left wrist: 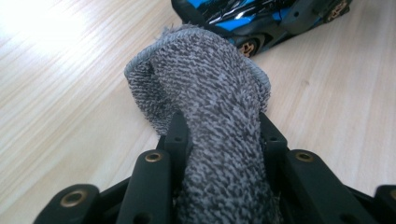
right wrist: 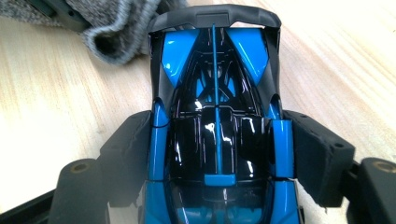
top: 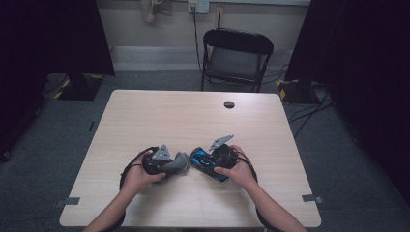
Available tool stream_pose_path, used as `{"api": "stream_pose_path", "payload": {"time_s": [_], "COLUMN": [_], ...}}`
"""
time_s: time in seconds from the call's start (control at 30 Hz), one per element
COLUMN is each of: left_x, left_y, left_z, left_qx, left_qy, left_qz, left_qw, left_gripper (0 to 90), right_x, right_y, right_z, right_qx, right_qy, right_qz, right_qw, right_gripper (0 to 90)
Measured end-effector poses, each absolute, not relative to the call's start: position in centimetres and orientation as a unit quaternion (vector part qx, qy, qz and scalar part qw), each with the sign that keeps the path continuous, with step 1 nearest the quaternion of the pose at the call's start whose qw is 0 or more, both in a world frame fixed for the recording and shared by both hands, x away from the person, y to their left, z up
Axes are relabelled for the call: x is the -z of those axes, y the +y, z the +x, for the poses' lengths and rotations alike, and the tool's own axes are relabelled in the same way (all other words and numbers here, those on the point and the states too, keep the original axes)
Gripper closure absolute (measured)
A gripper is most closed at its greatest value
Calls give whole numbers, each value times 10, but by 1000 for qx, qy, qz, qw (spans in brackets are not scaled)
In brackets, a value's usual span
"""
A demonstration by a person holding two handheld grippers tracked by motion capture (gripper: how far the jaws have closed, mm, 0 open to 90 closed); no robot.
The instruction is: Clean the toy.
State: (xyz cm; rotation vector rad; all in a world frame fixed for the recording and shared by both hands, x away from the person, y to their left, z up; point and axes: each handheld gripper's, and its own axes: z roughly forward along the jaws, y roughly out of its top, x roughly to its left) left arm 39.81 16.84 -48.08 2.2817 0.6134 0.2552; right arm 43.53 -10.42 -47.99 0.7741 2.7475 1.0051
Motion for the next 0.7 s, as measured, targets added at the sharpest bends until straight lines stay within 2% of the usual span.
{"api": "stream_pose_path", "payload": {"time_s": [0.2, 0.33, 0.43, 0.53, 0.7], "left_x": [485, 486, 488, 490, 493], "left_y": [173, 172, 171, 172, 173], "left_z": [398, 400, 401, 402, 402], "left_qx": [-107, -111, -118, -118, -119], "left_qy": [249, 252, 258, 268, 277], "left_qz": [886, 884, 884, 881, 881], "left_qw": [376, 377, 372, 371, 364], "left_gripper": [578, 373, 272, 226, 189], "right_x": [481, 482, 483, 483, 479], "right_y": [-106, -107, -108, -109, -113], "right_z": [434, 433, 432, 431, 429], "right_qx": [-337, -344, -352, -350, -352], "right_qy": [904, 901, 898, 900, 899], "right_qz": [258, 258, 255, 247, 243], "right_qw": [58, 62, 66, 85, 95], "right_gripper": [276, 275, 258, 184, 146]}}
